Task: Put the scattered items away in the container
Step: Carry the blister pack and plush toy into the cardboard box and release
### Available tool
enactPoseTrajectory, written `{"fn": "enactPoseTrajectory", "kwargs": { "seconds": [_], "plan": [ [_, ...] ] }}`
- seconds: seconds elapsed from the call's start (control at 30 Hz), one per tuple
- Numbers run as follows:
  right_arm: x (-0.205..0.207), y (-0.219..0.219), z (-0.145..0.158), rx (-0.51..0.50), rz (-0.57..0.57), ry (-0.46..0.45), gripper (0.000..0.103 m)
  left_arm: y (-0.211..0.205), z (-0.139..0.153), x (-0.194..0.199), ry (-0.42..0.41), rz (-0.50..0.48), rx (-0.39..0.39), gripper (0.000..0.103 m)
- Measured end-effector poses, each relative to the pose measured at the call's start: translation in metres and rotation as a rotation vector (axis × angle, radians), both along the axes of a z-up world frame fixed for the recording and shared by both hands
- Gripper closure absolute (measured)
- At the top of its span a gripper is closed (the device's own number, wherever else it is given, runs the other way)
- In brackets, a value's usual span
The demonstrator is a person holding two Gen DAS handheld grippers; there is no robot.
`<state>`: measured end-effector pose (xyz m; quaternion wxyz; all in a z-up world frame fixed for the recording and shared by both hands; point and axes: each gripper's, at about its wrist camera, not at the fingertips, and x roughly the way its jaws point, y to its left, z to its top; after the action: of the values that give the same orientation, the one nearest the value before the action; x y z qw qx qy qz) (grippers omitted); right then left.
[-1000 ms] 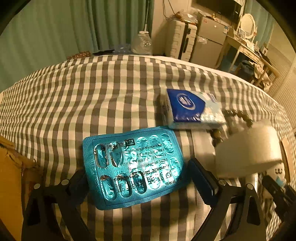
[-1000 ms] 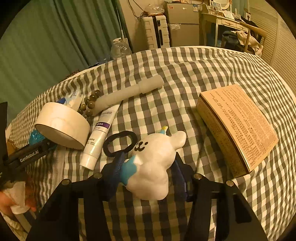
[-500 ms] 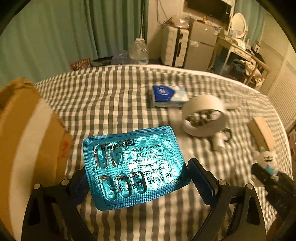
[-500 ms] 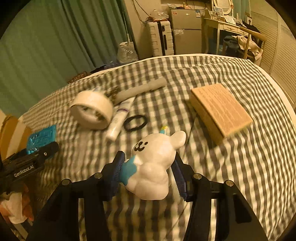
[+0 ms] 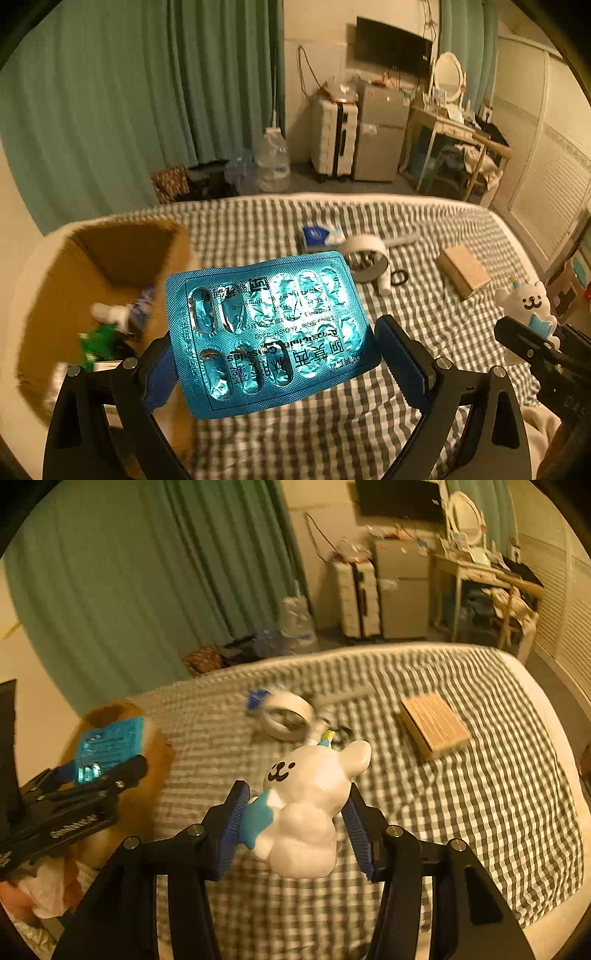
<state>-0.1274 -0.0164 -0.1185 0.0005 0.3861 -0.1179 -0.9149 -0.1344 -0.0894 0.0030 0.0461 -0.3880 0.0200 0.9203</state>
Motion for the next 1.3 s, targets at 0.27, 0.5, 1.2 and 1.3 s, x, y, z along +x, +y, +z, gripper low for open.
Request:
{"fn": "enactPoseTrajectory", "kwargs": {
  "seconds": [0.27,0.5,1.2,1.3],
  "plan": [
    [0.018,-0.062,0.071,-0.006,0.123,0.105,0.052,-0.062,0.060,0.036,0.102,0.053,0.031,0.006],
    [-0.003,-0.136,0.089,-0.009,0.259,0.113,0.052,-0.130,0.067,0.038,0.124,0.127,-0.023,0.006],
    [-0.173,-0.268,0.001,-0.096,0.423,-0.078,0.051,-0.236,-0.063,-0.064,-0.085,0.212,-0.030,0.003],
    [-0.183,-0.273,-0.003,-0.121,0.415,-0.072,0.005,-0.240,-0.070,-0.069,-0.104,0.232,-0.049,0.002]
  ]
}}
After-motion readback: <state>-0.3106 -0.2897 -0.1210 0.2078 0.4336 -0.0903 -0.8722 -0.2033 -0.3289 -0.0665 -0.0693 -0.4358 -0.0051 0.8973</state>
